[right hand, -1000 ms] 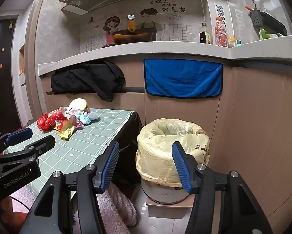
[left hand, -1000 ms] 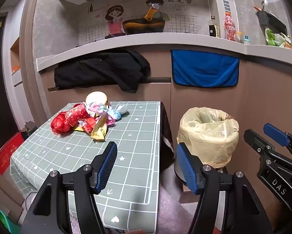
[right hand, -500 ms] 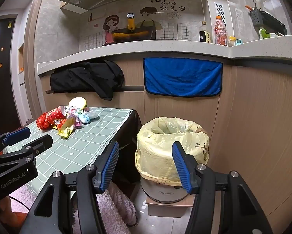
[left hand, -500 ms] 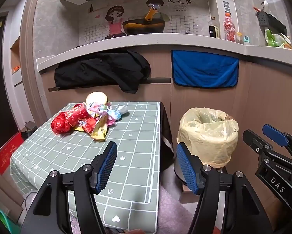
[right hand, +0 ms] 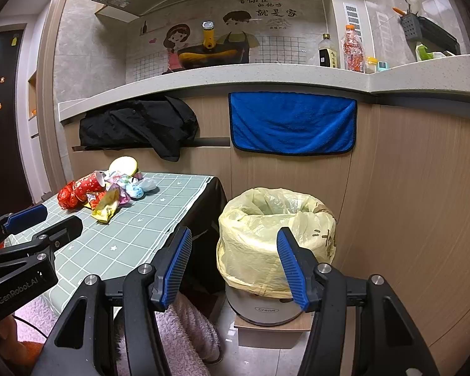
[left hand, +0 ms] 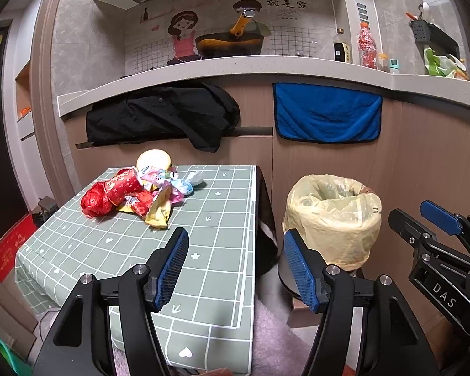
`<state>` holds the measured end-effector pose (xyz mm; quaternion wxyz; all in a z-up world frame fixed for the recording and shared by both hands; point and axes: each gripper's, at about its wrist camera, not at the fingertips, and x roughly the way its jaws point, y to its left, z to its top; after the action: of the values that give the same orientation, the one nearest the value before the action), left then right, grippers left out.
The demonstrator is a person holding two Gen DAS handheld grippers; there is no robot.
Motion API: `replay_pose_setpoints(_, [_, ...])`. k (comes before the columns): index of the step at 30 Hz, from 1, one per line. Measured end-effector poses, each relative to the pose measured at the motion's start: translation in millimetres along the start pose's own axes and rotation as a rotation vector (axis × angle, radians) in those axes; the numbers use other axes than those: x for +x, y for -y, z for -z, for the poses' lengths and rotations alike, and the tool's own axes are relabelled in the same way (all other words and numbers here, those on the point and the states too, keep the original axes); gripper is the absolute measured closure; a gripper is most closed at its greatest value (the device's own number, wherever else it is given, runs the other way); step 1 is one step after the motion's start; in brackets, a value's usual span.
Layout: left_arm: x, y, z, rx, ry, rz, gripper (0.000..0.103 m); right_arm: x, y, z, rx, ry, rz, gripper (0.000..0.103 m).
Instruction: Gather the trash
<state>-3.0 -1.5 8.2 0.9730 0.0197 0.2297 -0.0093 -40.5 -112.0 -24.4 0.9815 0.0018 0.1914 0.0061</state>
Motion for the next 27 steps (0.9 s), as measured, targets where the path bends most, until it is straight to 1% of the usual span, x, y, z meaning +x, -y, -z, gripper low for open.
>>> replay_pose_setpoints(6, [2.2,1.5,-3.8,0.003,-0.001,0.009,0.039,-0.2,0.2,-0.5,0.001,-0.001,0.001,0.049])
replay_pose_setpoints(7, [-0.3,1.2,0.0,0.003,0.002,0.010,0.039,0.1,0.4,-1.1,0.002,-0.001,0.002,0.049])
replay_pose_setpoints(27, [-0.6,4.6,1.3,0.016,0.010,0.035,0.039,-4.5,7.7,-4.8,0.014,0.008,0.029,0.049])
